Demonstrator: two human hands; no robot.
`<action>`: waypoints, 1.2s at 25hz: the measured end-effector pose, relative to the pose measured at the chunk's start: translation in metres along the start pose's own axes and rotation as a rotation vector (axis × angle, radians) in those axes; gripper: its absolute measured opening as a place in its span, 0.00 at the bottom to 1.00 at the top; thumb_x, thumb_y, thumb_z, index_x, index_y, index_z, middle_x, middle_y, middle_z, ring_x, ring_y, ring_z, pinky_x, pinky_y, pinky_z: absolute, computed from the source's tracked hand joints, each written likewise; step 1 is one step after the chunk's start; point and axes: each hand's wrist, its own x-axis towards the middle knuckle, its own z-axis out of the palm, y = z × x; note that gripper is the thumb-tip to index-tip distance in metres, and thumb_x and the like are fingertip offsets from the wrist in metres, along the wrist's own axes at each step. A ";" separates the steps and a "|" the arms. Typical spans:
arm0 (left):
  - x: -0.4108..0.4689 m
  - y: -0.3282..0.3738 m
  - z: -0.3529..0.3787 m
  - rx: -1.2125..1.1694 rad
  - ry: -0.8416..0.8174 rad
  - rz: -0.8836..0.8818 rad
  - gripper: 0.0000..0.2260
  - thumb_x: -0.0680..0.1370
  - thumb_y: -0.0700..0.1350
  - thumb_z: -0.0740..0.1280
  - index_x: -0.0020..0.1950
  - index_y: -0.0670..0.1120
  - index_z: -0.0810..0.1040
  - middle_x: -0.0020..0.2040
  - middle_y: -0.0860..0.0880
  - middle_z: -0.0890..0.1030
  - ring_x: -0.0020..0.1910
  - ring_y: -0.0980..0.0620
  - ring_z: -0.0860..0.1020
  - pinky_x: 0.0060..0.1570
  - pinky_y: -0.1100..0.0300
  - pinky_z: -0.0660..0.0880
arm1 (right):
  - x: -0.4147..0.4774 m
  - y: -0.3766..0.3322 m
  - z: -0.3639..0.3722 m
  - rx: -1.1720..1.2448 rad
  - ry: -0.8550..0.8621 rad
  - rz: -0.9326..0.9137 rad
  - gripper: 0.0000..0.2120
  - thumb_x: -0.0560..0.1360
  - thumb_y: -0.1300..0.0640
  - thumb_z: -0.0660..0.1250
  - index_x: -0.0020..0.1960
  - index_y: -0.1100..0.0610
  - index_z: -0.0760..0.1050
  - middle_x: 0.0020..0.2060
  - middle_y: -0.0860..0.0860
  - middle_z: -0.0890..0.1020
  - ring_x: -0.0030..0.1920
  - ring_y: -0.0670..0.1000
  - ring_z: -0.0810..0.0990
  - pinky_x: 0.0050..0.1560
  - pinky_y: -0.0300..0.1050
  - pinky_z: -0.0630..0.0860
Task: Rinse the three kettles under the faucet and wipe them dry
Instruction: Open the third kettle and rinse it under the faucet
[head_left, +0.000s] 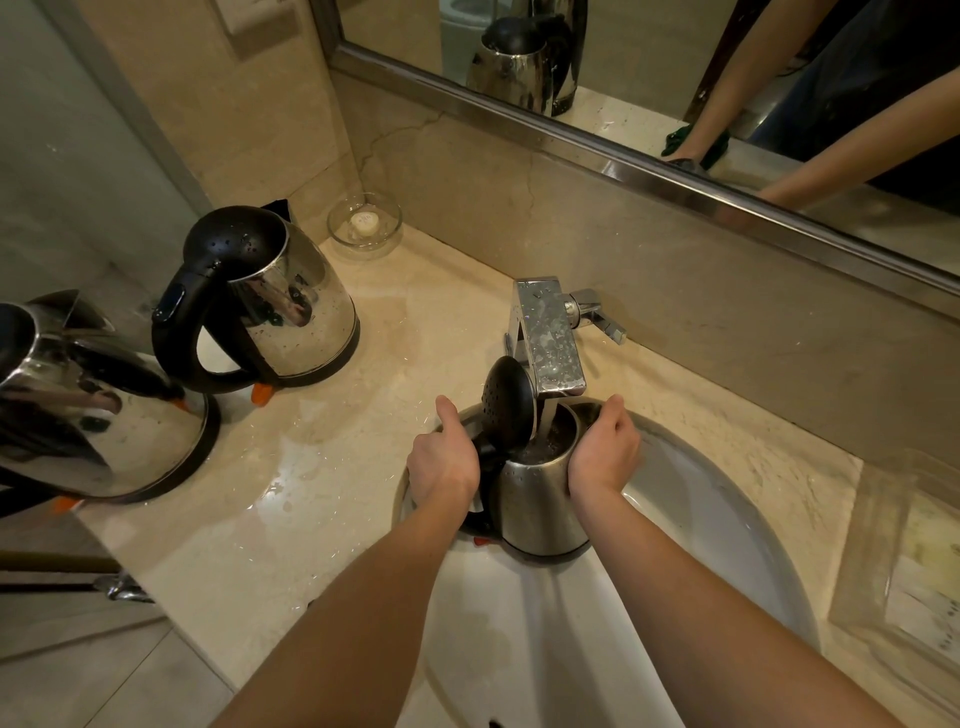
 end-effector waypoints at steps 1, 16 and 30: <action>0.000 0.000 0.000 0.001 -0.001 0.000 0.30 0.81 0.64 0.45 0.40 0.44 0.76 0.36 0.44 0.78 0.35 0.49 0.76 0.38 0.57 0.68 | 0.000 0.000 0.000 -0.003 0.000 0.000 0.22 0.84 0.49 0.51 0.34 0.58 0.65 0.31 0.52 0.68 0.33 0.49 0.66 0.36 0.47 0.65; 0.000 0.001 -0.001 -0.009 -0.016 0.007 0.29 0.81 0.63 0.45 0.42 0.44 0.76 0.38 0.44 0.78 0.37 0.48 0.76 0.40 0.55 0.68 | 0.001 -0.001 0.000 -0.007 0.003 -0.005 0.21 0.83 0.50 0.51 0.35 0.59 0.66 0.31 0.52 0.68 0.33 0.49 0.66 0.36 0.48 0.65; 0.003 -0.002 0.001 0.011 -0.003 0.003 0.30 0.81 0.64 0.45 0.42 0.45 0.76 0.39 0.43 0.79 0.39 0.47 0.78 0.43 0.54 0.70 | -0.001 -0.003 -0.001 -0.022 -0.001 -0.004 0.21 0.84 0.51 0.51 0.34 0.57 0.65 0.31 0.52 0.68 0.33 0.49 0.66 0.36 0.43 0.65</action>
